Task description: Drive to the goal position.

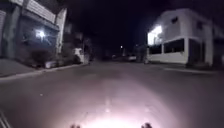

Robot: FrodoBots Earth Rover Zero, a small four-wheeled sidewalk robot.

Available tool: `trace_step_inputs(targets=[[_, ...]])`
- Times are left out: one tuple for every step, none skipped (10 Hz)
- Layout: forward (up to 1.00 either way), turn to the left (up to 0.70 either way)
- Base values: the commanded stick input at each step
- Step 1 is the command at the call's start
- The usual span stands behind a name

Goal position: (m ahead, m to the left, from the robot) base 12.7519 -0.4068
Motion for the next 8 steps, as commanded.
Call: trace_step_inputs(targets=[[0.85, 0.0], [0.85, 0.0], [0.85, 0.0], [0.85, 0.0], [0.85, 0.0], [0.85, 0.0], [0.85, 0.0], [0.85, 0.0]])
